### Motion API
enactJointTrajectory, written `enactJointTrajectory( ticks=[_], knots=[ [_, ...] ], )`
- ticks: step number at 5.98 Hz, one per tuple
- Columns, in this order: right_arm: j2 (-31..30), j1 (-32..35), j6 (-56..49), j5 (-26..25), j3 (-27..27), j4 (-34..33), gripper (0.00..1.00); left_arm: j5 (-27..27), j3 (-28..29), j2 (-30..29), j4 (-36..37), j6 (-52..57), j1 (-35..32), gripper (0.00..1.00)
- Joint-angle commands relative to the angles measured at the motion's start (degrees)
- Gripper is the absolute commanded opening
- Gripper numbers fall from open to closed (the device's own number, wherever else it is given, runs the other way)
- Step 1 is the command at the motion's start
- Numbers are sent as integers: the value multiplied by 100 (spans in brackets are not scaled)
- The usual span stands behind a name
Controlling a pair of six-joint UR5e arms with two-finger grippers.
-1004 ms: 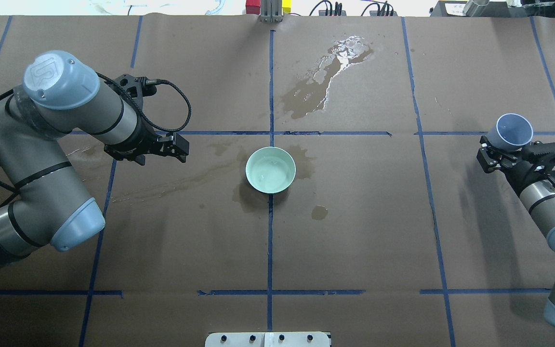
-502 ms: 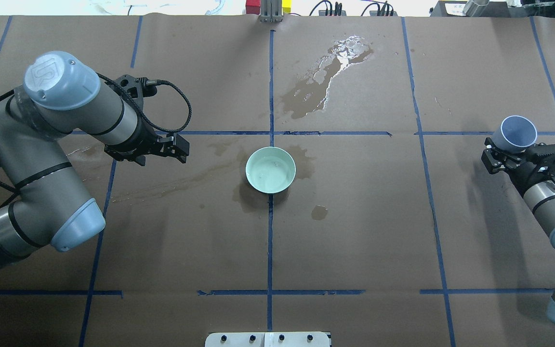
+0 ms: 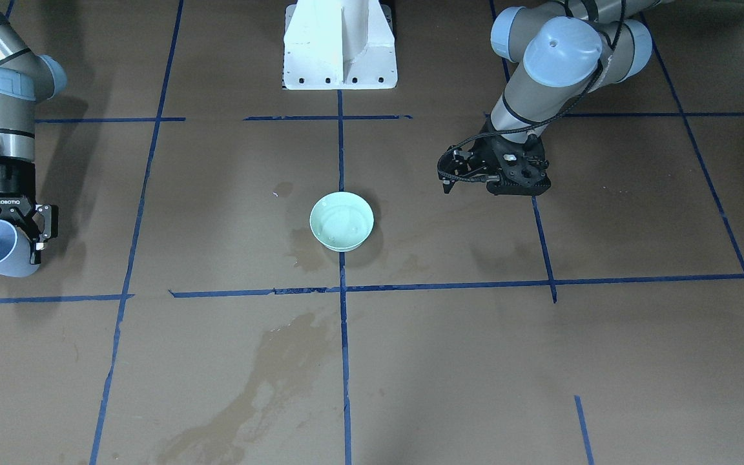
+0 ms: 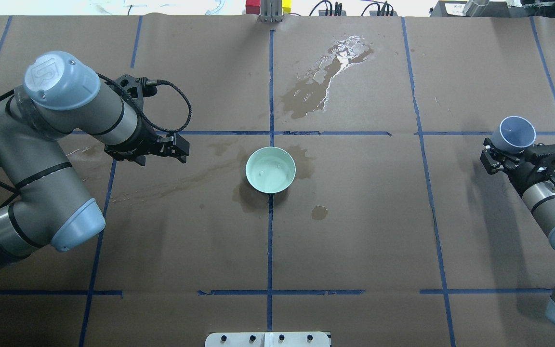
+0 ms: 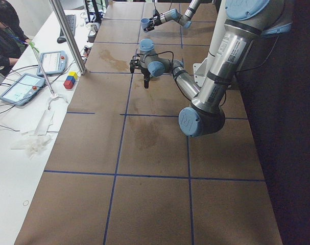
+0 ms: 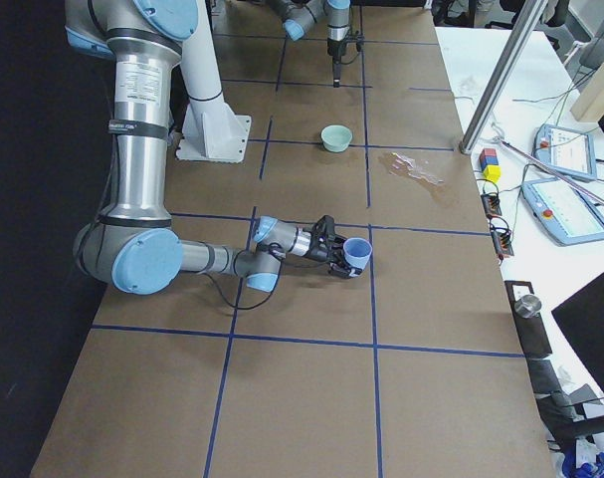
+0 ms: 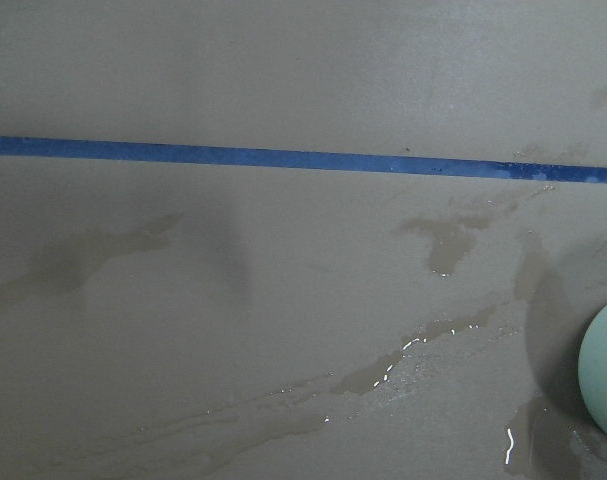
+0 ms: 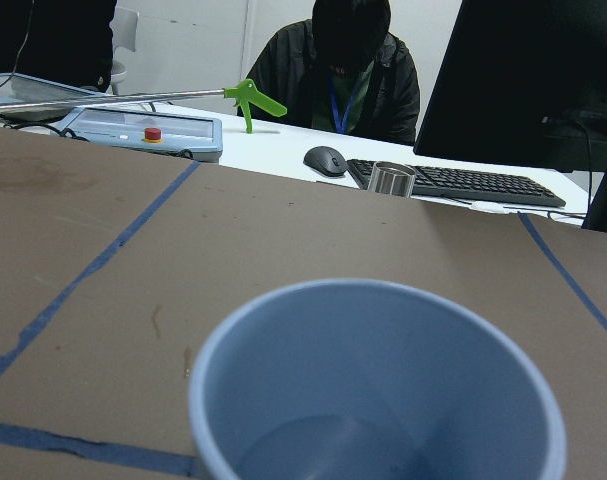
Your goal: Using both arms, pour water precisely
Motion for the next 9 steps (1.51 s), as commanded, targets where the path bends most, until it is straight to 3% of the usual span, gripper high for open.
enactJointTrajectory(
  ticks=[1, 4, 9],
  knots=[
    [20, -4, 40, 6, 7, 9, 54, 0, 0, 6, 4, 9, 0, 100],
    [47, -22, 303, -2, -19, 114, 53, 0, 0, 23, 4, 18, 0, 100],
    [55, -30, 312, 6, -168, 255, 64, 0, 9, 23, 4, 35, 0, 100]
  ],
)
